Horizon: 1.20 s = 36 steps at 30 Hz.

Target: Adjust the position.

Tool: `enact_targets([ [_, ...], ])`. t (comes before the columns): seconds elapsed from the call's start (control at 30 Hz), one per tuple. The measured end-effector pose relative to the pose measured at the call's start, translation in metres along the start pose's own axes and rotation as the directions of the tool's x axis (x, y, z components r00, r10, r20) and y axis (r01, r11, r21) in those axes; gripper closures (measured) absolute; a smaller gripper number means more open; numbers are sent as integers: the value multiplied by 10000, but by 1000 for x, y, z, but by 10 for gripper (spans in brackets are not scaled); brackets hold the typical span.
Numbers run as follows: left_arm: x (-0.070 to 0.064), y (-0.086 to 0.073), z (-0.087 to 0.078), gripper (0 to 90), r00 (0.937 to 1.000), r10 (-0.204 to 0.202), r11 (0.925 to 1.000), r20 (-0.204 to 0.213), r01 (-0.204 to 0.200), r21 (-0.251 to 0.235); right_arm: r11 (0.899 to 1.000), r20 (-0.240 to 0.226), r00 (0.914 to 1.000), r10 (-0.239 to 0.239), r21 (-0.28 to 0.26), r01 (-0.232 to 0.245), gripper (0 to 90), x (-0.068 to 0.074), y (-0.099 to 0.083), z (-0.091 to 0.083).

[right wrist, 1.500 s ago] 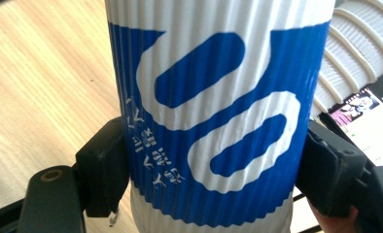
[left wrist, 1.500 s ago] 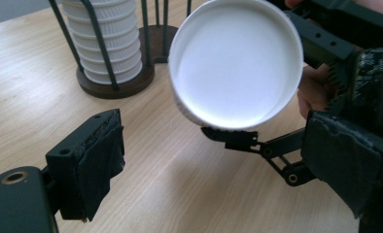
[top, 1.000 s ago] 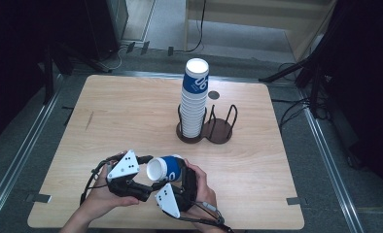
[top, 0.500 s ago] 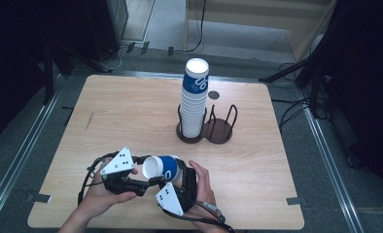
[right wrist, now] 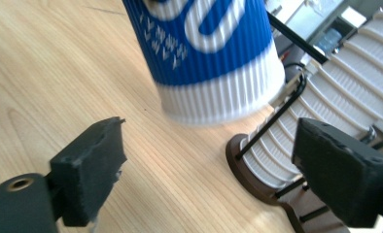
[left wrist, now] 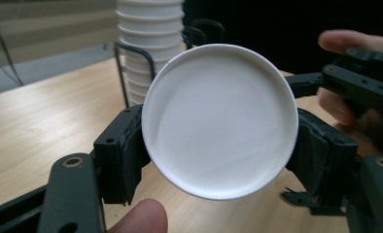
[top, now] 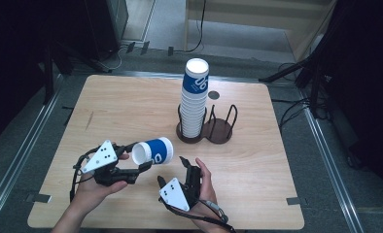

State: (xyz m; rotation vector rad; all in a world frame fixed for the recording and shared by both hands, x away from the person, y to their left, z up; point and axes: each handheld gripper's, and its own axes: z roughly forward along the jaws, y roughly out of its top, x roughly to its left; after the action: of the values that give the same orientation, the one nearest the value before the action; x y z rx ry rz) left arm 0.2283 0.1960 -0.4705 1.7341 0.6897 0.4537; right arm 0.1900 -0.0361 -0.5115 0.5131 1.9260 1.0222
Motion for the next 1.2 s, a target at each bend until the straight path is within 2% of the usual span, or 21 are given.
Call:
enact_targets([
  [0.13,5,-2,-1,289,9996,-229,9997,-181,227,-102,9988,131,9990,438,211,-440,55,-3,0,1],
  [0.27,6,-4,-1,288,9996,-217,9994,-200,212,-274,9977,228,9976,651,180,-655,51,-7,0,0],
  [0.3,6,-4,-1,288,9993,-96,9994,-363,84,-347,9968,226,9967,782,146,-785,46,-8,1,0],
  [0.37,8,-5,0,289,9985,-275,9983,-483,250,-526,9949,180,9949,993,175,-996,35,-11,1,0],
  [0.47,10,-6,0,289,9981,-422,9982,-447,402,-440,9927,191,9928,1180,223,-1184,26,-13,1,0],
  [0.53,10,-7,0,289,9971,-414,9985,-635,391,-371,9895,98,9898,1423,263,-1425,17,-16,1,0],
  [0.6,11,-8,1,289,9963,-514,9978,-689,483,-458,9894,272,9896,1414,299,-1422,17,-16,1,0],
  [0.67,12,-10,2,289,9954,-674,9947,-679,618,-817,9893,425,9891,1410,326,-1424,9,-16,1,0],
  [0.7,14,-12,2,289,9927,-1022,9863,-641,928,-1363,9868,365,9874,1541,455,-1557,8,-18,1,1],
  [0.73,14,-12,2,289,9927,-1022,9863,-641,928,-1363,9868,365,9874,1541,455,-1557,8,-18,1,1],
  [0.8,15,-13,1,289,9914,-1092,9817,-724,962,-1643,9858,390,9873,1540,615,-1562,0,-19,0,2],
  [0.83,15,-14,0,289,9914,-1041,9796,-800,883,-1807,9811,490,9830,1771,702,-1803,0,-20,0,3],
  [0.87,15,-14,0,289,9914,-1041,9796,-800,883,-1807,9811,490,9830,1771,702,-1803,0,-20,0,3],
  [0.9,15,-15,0,290,9910,-1047,9758,-834,862,-2010,9737,554,9755,2130,706,-2166,0,-23,1,3],
  [0.97,15,-15,0,290,9913,-1033,9737,-815,840,-2120,9713,698,9721,2240,658,-2285,0,-25,2,3],
  [1.03,15,-16,0,290,9910,-1048,9677,-827,825,-2381,9754,1403,9689,2038,559,-2132,0,-25,3,4],
  [1.07,16,-16,0,290,9909,-1028,9667,-867,790,-2435,9748,1767,9627,2048,524,-2169,0,-25,4,4],
  [1.13,16,-16,0,290,9904,-1021,9650,-932,759,-2509,9706,2046,9532,2227,447,-2363,0,-26,4,4],
  [1.17,17,-17,0,290,9895,-1065,9633,-981,782,-2570,9639,2262,9418,2487,379,-2637,0,-28,4,4],
  [1.2,17,-17,0,290,9895,-1065,9633,-981,782,-2570,9639,2262,9418,2487,379,-2637,0,-28,4,4],
])
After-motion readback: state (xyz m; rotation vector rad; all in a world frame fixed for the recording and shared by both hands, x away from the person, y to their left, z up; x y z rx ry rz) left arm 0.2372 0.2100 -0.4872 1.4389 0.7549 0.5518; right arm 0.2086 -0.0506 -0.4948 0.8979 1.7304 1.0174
